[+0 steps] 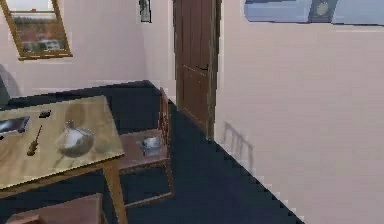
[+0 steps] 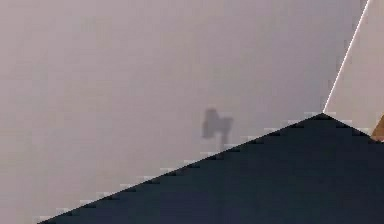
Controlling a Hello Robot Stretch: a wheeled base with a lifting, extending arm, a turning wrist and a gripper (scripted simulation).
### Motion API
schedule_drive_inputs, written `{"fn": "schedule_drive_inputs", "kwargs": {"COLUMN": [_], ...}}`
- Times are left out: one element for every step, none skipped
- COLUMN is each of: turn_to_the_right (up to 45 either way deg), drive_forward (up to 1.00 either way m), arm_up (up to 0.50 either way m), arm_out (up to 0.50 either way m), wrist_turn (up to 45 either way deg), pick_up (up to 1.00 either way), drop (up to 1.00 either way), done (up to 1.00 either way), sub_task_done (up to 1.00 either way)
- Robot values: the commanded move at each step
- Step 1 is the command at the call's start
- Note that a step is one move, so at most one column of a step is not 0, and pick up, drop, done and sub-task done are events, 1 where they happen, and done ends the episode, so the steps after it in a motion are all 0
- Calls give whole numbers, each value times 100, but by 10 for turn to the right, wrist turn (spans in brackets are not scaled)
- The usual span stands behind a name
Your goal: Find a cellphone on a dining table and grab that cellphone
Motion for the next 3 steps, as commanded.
{"fn": "schedule_drive_inputs", "kwargs": {"turn_to_the_right": [450,180,0], "drive_forward": [0,0,15], "arm_up": [0,0,0], "arm_out": [0,0,0], "wrist_turn": [0,0,0], "pick_up": [0,0,0], "drop": [0,0,0], "done": [0,0,0], "sub_task_done": [0,0,0]}}
